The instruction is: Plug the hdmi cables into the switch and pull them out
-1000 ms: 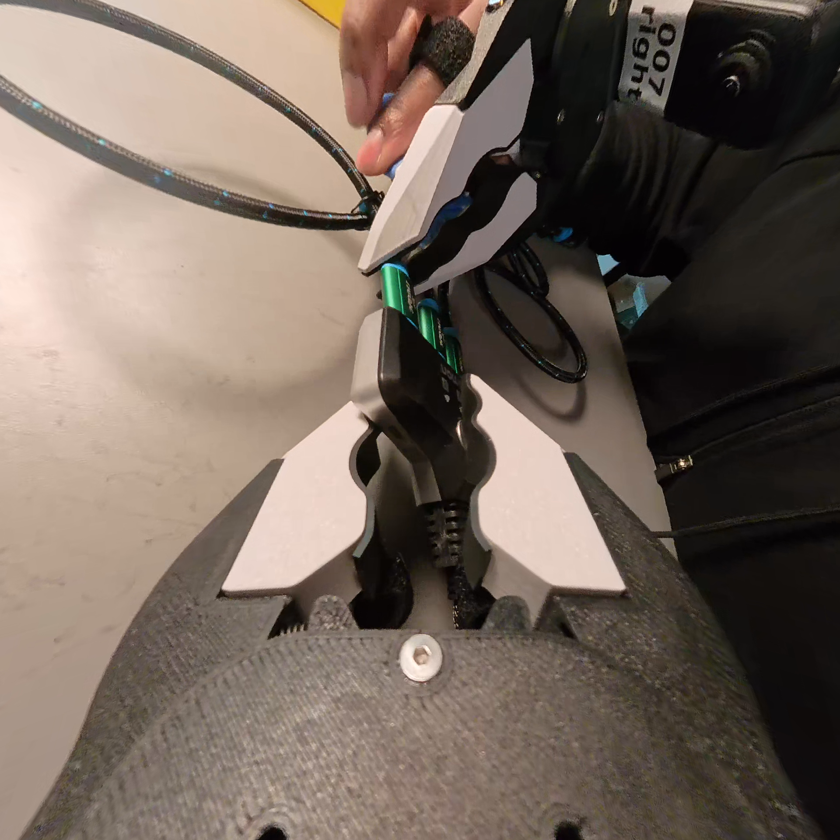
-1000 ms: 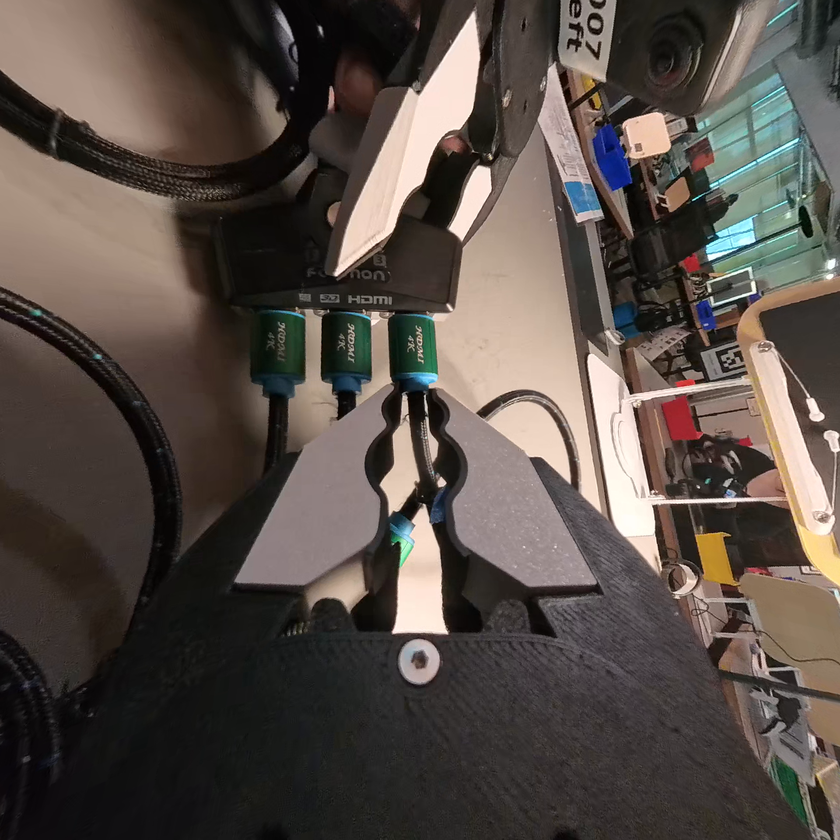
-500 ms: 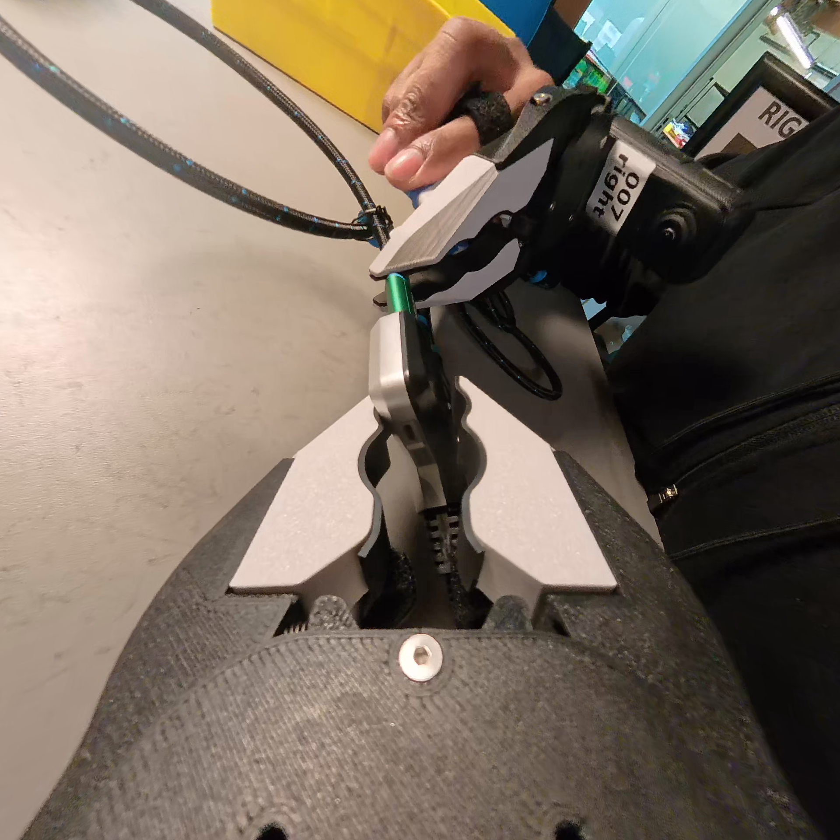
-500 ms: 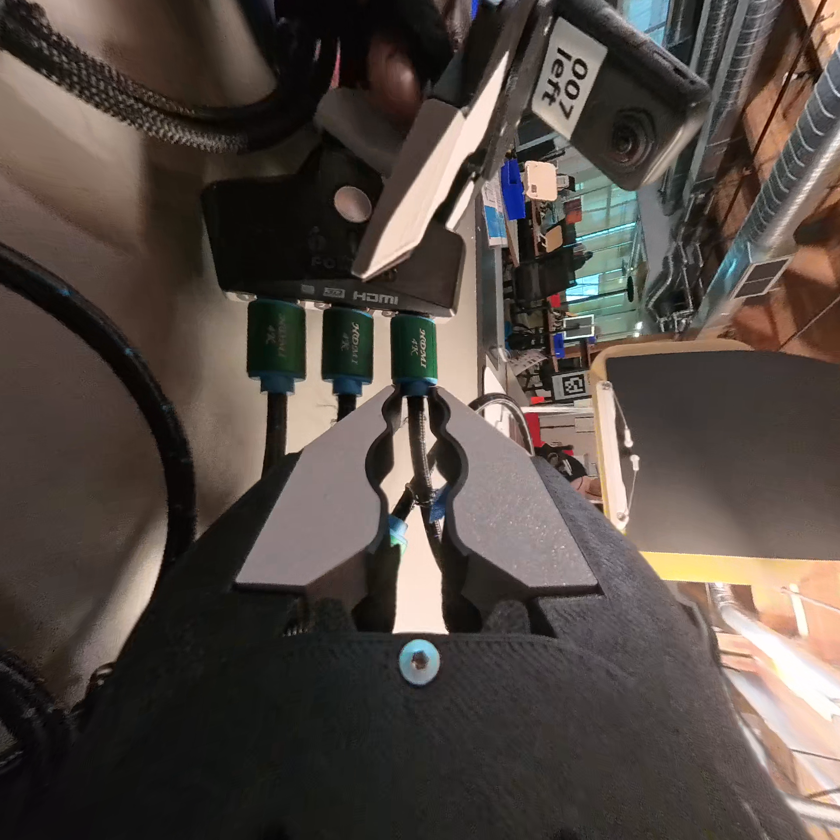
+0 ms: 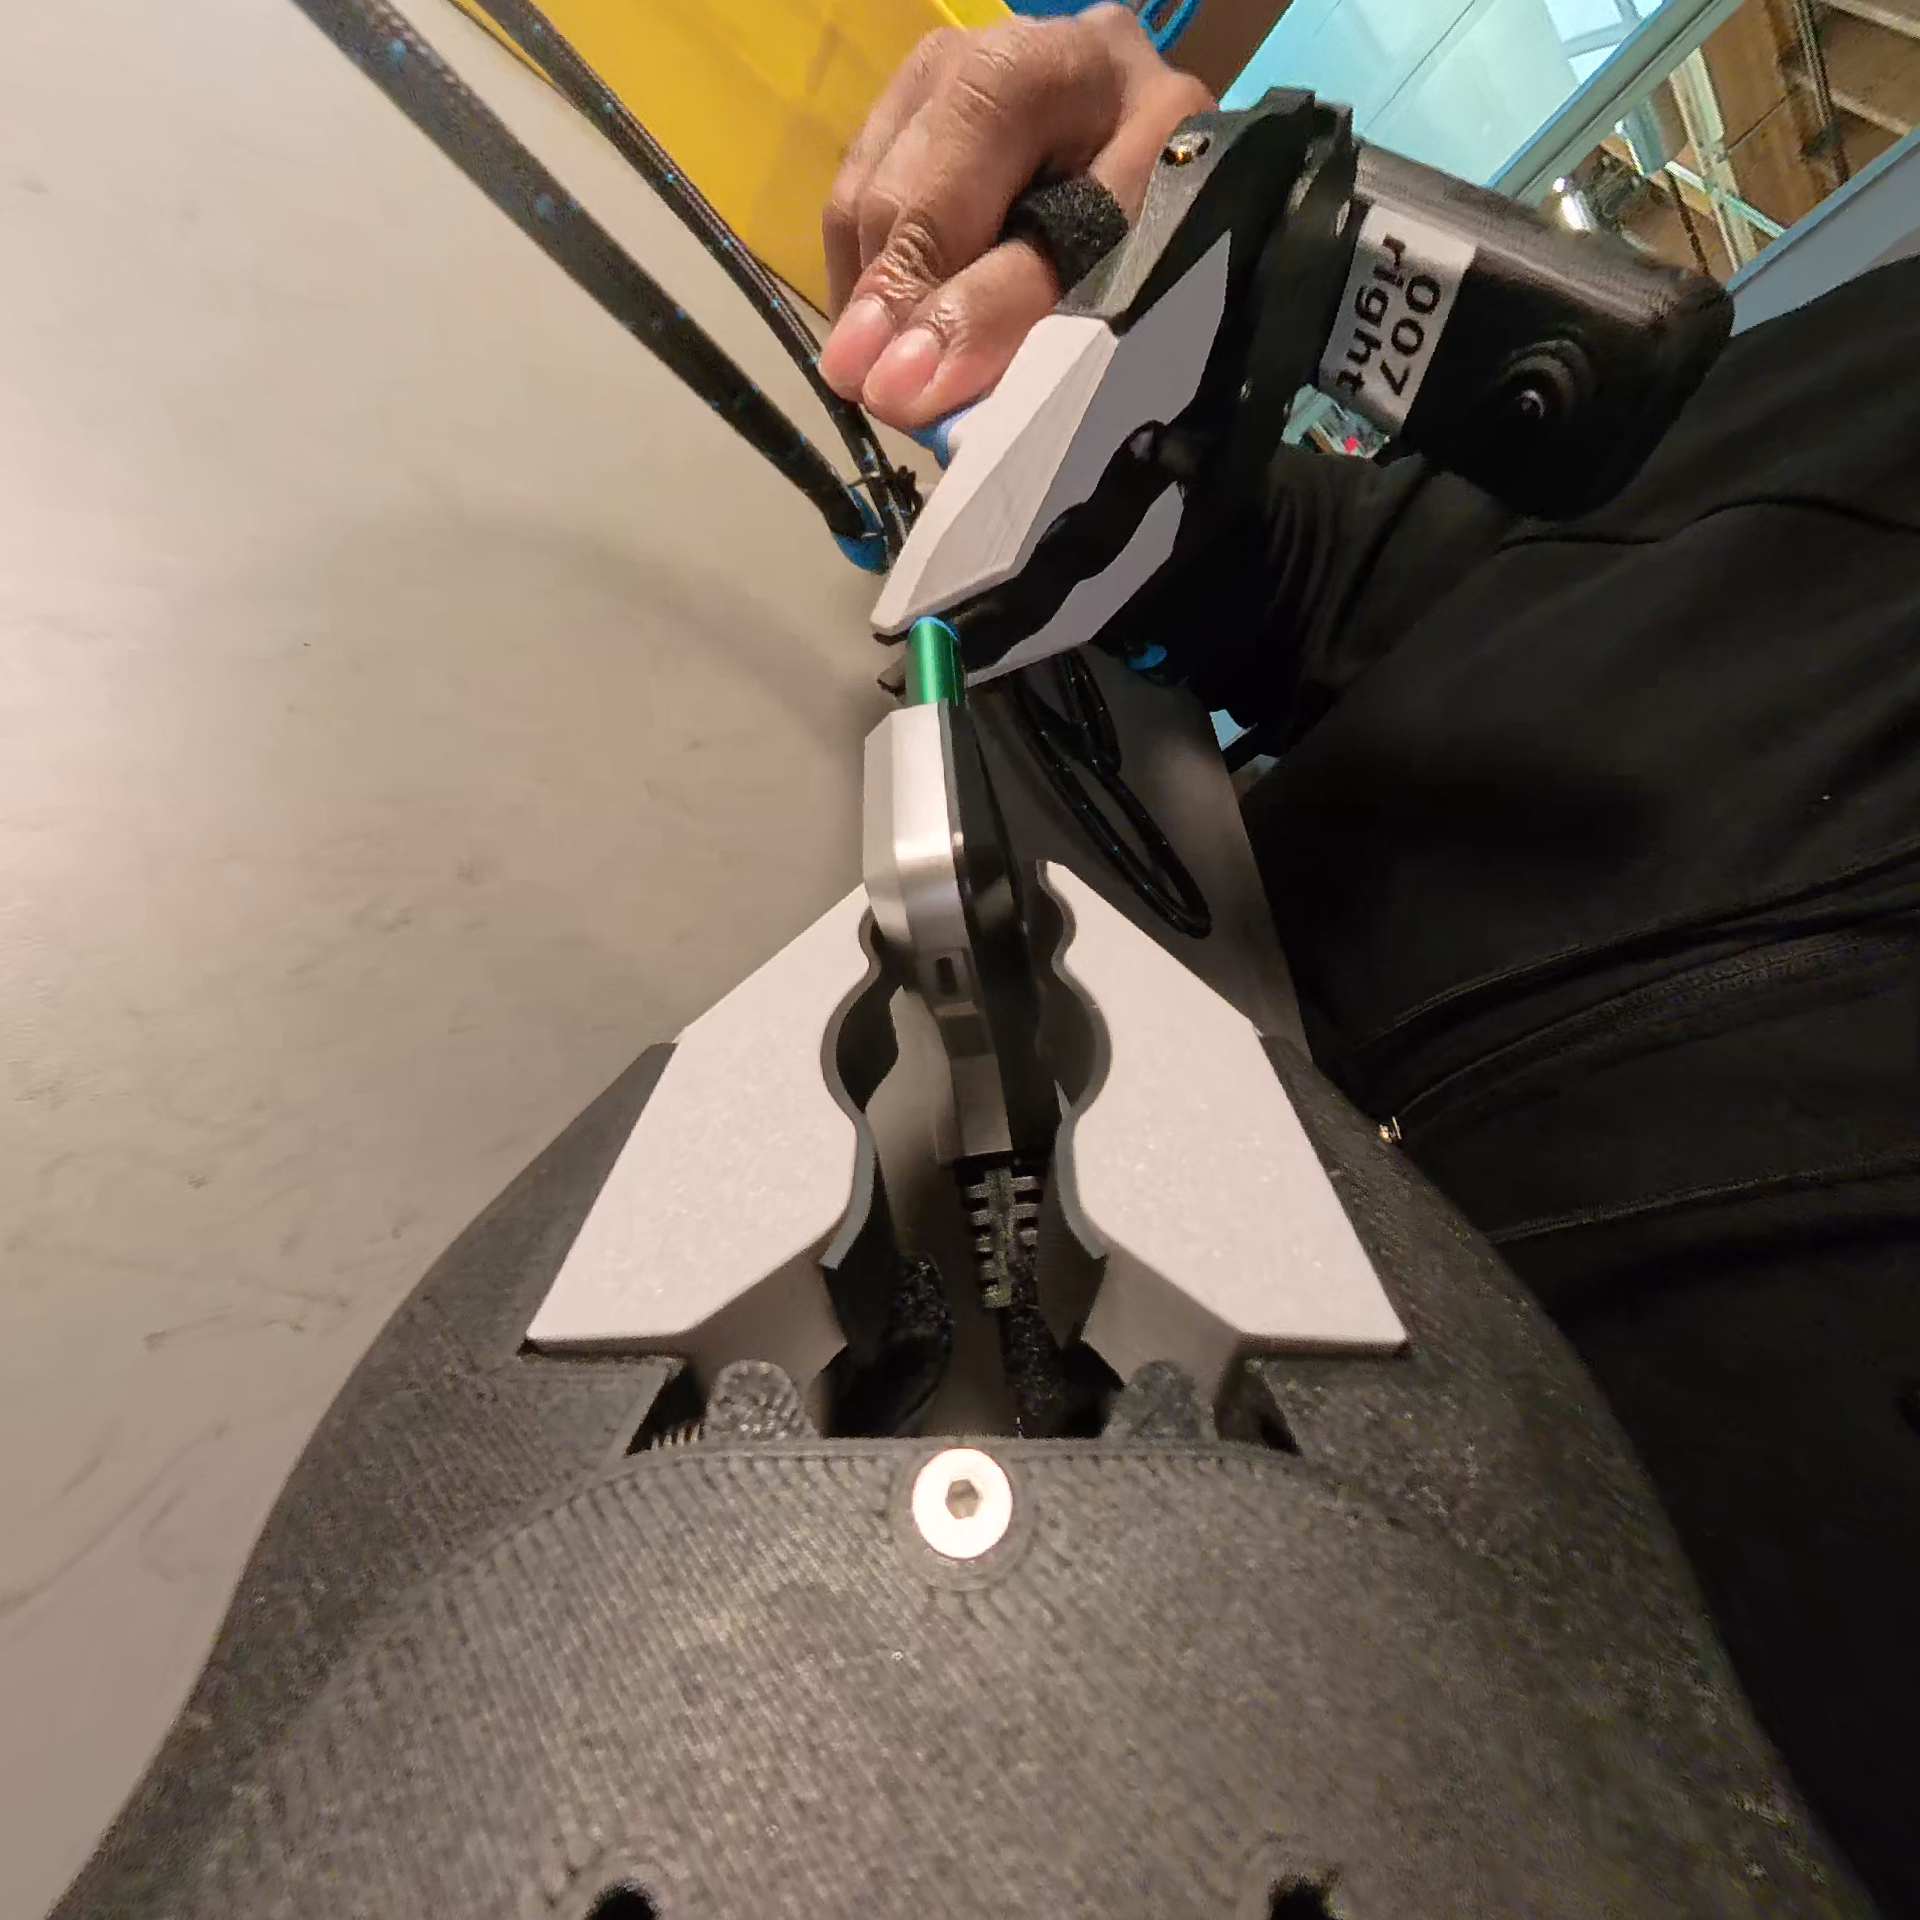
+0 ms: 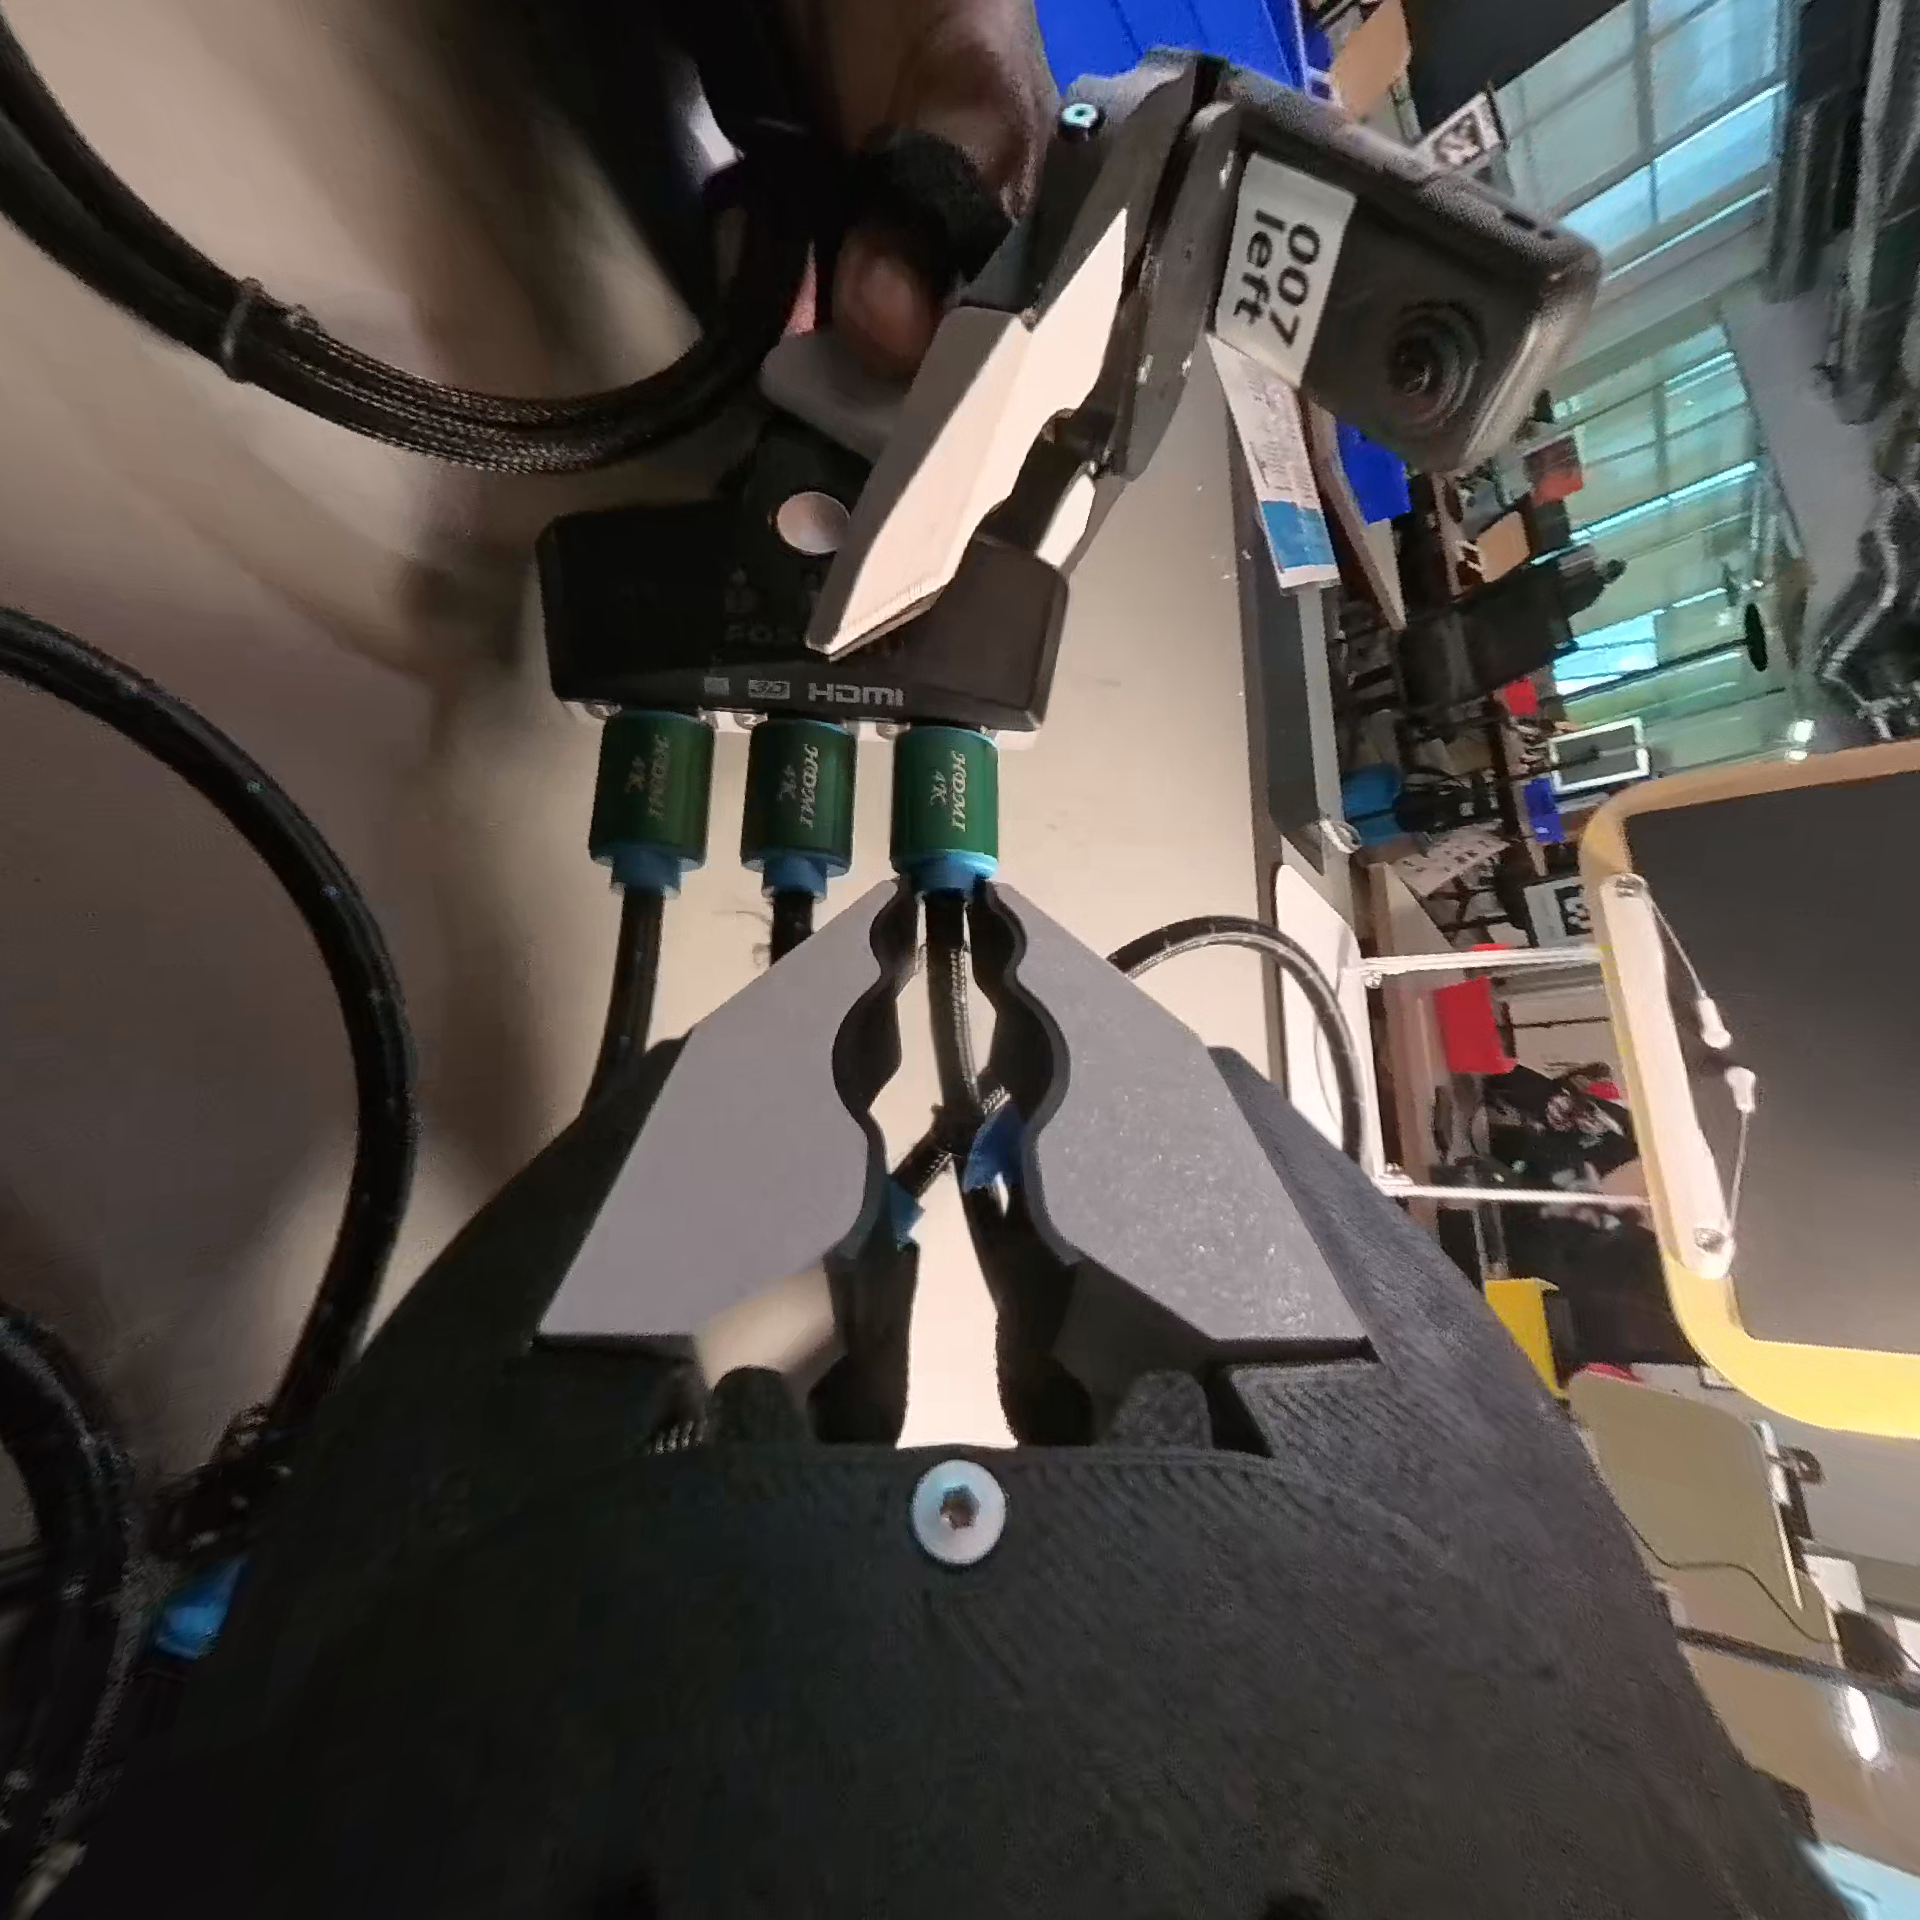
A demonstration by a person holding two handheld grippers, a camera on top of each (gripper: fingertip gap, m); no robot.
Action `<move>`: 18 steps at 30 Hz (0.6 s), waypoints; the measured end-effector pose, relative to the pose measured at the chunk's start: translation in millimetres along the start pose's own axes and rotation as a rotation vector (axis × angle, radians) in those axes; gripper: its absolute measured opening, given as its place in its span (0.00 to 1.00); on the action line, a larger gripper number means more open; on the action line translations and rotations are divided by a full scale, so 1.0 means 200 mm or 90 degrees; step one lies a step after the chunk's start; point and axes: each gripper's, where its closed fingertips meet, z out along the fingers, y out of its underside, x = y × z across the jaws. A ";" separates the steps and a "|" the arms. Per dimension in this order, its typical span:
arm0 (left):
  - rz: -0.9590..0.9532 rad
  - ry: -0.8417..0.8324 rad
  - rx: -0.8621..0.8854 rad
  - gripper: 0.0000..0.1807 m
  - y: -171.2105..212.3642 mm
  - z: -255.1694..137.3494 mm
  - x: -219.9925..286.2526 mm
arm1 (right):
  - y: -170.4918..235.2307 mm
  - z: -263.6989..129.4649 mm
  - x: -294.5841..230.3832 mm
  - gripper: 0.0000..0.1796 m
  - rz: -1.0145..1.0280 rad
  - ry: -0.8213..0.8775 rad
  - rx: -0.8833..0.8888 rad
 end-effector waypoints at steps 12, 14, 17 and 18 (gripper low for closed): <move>-0.023 0.002 0.007 0.12 0.00 0.00 -0.01 | 0.05 0.00 0.01 0.06 0.030 -0.021 -0.028; -0.023 0.001 0.005 0.13 0.00 0.00 -0.01 | 0.06 0.00 0.00 0.05 0.033 -0.030 -0.028; -0.032 0.002 -0.001 0.12 0.00 0.01 -0.02 | 0.04 -0.01 -0.04 0.04 0.024 -0.051 -0.021; -0.028 0.004 -0.007 0.12 0.01 0.01 -0.01 | 0.04 -0.02 -0.04 0.04 0.020 -0.053 -0.019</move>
